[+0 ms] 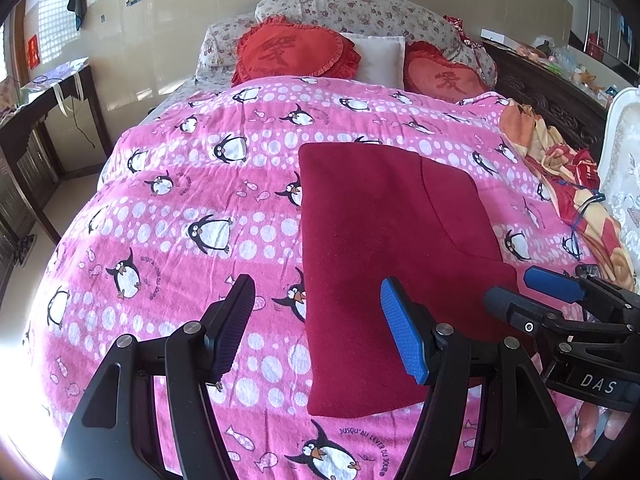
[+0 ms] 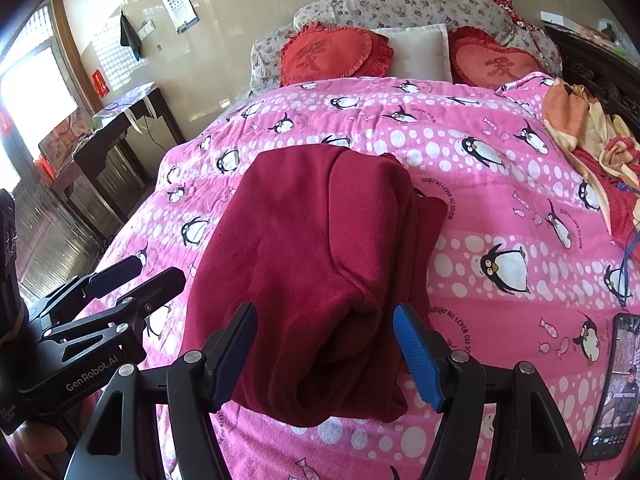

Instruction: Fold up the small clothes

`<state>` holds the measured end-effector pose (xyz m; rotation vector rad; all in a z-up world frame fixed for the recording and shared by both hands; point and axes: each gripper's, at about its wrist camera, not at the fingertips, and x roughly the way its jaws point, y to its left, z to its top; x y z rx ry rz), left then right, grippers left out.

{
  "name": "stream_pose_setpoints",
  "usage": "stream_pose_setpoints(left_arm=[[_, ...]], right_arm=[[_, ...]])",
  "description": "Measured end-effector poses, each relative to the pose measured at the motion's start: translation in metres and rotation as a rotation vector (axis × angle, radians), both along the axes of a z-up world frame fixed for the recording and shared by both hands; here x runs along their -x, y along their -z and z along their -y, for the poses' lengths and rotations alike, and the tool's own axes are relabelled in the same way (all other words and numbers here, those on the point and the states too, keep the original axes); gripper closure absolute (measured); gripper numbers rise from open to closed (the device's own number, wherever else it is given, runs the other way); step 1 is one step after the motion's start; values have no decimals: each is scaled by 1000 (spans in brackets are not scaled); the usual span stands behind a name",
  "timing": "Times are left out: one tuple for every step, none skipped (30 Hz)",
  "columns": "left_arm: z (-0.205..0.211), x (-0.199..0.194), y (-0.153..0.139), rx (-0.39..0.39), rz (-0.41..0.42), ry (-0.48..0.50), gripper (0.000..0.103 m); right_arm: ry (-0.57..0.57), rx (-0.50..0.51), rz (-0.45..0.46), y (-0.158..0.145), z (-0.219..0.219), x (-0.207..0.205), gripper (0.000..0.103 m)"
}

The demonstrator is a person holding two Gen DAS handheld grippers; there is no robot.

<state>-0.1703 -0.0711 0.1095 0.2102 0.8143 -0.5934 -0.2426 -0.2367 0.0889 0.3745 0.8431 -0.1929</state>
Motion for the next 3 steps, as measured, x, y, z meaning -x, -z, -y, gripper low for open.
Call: stream_pose_setpoints(left_arm=[[-1,-1,1,0,0,-1,37],[-1,-2,0,-1,-3,-1,37],[-3,-5,0,-1,-7,-2,37]], right_arm=[[0,0,0,0,0,0,35],[1,1,1,0,0,0,35],[4,4,3,1,2,0,35]])
